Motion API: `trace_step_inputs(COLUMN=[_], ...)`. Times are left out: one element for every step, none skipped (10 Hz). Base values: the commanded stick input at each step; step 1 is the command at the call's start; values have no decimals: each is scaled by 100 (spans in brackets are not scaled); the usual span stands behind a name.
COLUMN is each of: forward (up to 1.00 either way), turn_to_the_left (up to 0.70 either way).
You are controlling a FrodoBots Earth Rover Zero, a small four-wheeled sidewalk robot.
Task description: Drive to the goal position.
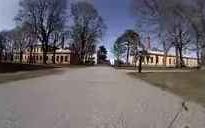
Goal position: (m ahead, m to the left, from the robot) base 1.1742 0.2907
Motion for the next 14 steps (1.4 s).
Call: trace_step_inputs(forward=[85,85,85,85,85,85,85,85,85,85,85,85,85,85], turn_to_the_left=[0,0,0,0,0,0,0,0,0,0,0,0,0,0])
